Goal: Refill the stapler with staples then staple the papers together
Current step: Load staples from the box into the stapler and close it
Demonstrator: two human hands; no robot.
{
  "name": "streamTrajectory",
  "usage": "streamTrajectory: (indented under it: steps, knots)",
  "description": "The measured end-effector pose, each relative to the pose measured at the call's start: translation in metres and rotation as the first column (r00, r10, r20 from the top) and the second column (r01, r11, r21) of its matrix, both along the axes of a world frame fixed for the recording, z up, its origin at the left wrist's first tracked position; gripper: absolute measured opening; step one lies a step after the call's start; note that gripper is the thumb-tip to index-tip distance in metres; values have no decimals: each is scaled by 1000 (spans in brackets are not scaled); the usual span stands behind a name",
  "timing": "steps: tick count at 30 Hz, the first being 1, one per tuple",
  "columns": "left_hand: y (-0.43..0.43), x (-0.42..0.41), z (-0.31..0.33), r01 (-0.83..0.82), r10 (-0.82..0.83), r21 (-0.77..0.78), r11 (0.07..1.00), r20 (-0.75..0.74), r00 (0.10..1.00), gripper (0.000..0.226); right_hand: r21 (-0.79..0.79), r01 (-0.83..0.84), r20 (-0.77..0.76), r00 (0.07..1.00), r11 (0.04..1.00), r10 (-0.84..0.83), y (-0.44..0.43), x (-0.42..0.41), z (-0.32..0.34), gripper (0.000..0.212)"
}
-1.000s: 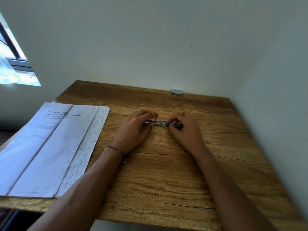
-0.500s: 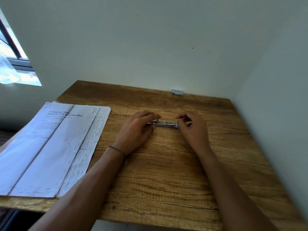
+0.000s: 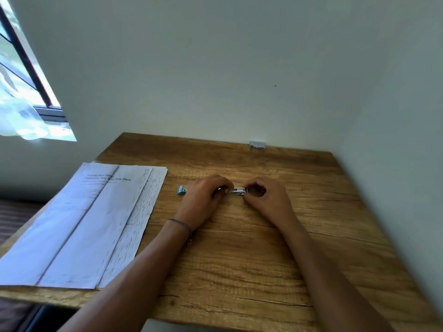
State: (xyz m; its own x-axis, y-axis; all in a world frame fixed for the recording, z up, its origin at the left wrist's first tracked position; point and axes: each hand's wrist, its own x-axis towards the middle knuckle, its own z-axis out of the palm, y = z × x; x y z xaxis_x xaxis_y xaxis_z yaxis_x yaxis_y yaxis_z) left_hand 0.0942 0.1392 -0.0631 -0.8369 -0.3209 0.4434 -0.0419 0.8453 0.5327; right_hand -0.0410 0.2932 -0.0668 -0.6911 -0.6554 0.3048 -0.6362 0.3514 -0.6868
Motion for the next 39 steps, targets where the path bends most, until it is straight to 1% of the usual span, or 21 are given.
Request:
streamTrajectory:
  steps: [7, 10, 15, 28, 31, 33, 35, 37, 39]
  knots:
    - [-1, 1, 0, 15, -15, -29, 999, -4, 1000, 18, 12, 8, -2, 1000, 1000, -8, -2, -3, -4, 21]
    - [-4, 1, -1, 20, -20, -11, 1000, -7, 1000, 17, 23, 8, -13, 1000, 1000, -8, -3, -4, -6, 22]
    - [-6, -1, -3, 17, -17, 4, 1000, 22, 1000, 16, 21, -2, -16, 1000, 1000, 3, -2, -4, -7, 22]
    - [-7, -3, -7, 7, -5, -42, 999, 54, 999, 14, 28, 1, -33, 999, 1000, 0, -3, -3, -6, 23]
    - [-7, -1, -7, -4, 4, -8, 1000, 15, 1000, 15, 66, -20, -59, 998, 998, 24, -4, -3, -8, 29]
    - [-10, 1, -4, -29, 29, -1, 1000, -4, 1000, 21, 101, -38, -70, 997, 994, 46, -4, -4, -10, 36]
    - [-17, 6, -1, -46, 48, -43, 998, 40, 998, 34, 113, -40, -74, 996, 993, 49, -5, -5, -11, 36]
    - [-26, 13, -1, -55, 65, -69, 996, 158, 985, 45, 103, -42, -69, 996, 994, 50, -5, -6, -11, 30]
    - [-34, 20, -4, -85, 99, -68, 994, 243, 965, 40, 96, -54, -69, 996, 994, 61, -5, -6, -12, 28]
